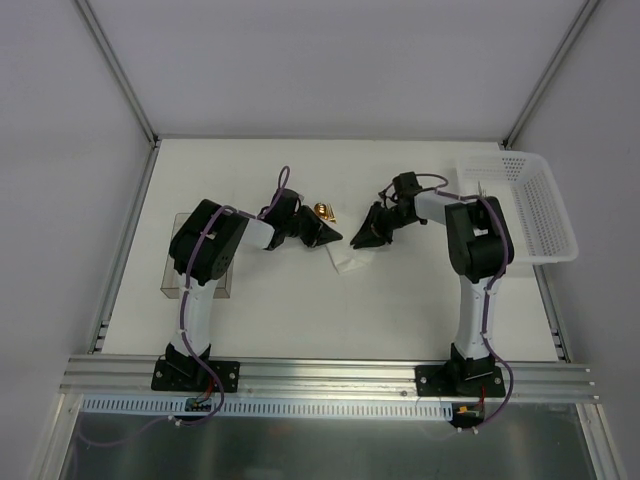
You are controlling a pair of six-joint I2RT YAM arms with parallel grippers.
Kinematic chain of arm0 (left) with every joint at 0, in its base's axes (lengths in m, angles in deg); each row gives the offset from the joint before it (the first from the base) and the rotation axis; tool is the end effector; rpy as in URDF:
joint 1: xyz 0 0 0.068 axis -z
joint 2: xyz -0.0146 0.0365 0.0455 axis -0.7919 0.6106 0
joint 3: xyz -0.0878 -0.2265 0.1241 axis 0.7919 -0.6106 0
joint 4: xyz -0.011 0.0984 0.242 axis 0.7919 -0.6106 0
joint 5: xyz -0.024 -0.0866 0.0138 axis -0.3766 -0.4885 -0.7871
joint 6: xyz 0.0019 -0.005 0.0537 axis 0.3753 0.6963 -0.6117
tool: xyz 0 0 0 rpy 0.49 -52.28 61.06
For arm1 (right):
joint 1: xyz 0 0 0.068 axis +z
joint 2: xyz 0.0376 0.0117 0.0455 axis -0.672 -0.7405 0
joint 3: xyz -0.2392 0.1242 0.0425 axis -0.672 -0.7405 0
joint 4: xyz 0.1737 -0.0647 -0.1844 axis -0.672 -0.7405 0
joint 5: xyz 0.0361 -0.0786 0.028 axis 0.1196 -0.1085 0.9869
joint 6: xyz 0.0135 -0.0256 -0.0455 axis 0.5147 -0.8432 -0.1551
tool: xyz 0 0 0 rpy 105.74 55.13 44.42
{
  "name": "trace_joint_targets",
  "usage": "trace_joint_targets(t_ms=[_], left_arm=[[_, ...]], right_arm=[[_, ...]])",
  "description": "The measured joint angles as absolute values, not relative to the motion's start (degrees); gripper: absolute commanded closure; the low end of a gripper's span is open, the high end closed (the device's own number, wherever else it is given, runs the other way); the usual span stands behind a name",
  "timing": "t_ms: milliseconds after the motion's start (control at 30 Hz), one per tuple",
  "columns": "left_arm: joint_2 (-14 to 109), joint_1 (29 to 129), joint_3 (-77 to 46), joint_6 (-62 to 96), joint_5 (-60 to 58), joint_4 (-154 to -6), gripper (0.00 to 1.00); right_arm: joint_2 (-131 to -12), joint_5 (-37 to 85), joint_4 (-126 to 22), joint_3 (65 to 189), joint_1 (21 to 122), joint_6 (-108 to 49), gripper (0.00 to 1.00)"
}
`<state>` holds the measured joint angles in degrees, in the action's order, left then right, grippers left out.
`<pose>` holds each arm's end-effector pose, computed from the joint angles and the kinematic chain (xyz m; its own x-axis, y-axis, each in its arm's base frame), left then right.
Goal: Place the utensils on the paper napkin and roll it up
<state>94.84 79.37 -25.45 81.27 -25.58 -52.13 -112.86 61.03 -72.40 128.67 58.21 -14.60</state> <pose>0.3706 -0.2106 0.0988 -0.8845 -0.4629 0.0581 -0.2444 0.3537 -0.9029 0.3937 0.1390 0.1160 -0.9902 -0.0091 -0.1395 -0.1116 0.6524 0.7496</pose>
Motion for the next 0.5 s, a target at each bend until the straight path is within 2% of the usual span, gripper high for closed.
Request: trace_joint_targets(t_ms=[133,167,300,400,500], left_arm=[[94.8,79.4,-25.2,81.2,-25.6,-52.8,1.00],[94.8,79.4,-25.1,81.1,-25.6,-52.9,1.00],[94.8,79.3,-24.7,80.9,-25.6,-53.9,1.00],[94.8,79.3,-24.3,80.5,-25.6,-54.7,1.00],[94.8,79.3,-23.9,80.1,-25.6,-55.4,1.00]], right_arm=[[-111.9,59.0,-74.8,130.8,55.3,-17.4,0.65],[-111.4,58.1,-75.7,131.3,54.5,-18.5,0.57],[-108.6,54.8,-79.0,132.5,51.9,-22.5,0.46],[-108.1,51.8,-82.1,134.5,50.6,-25.6,0.31],[-108.1,49.4,-84.4,135.4,49.9,-28.4,0.23]])
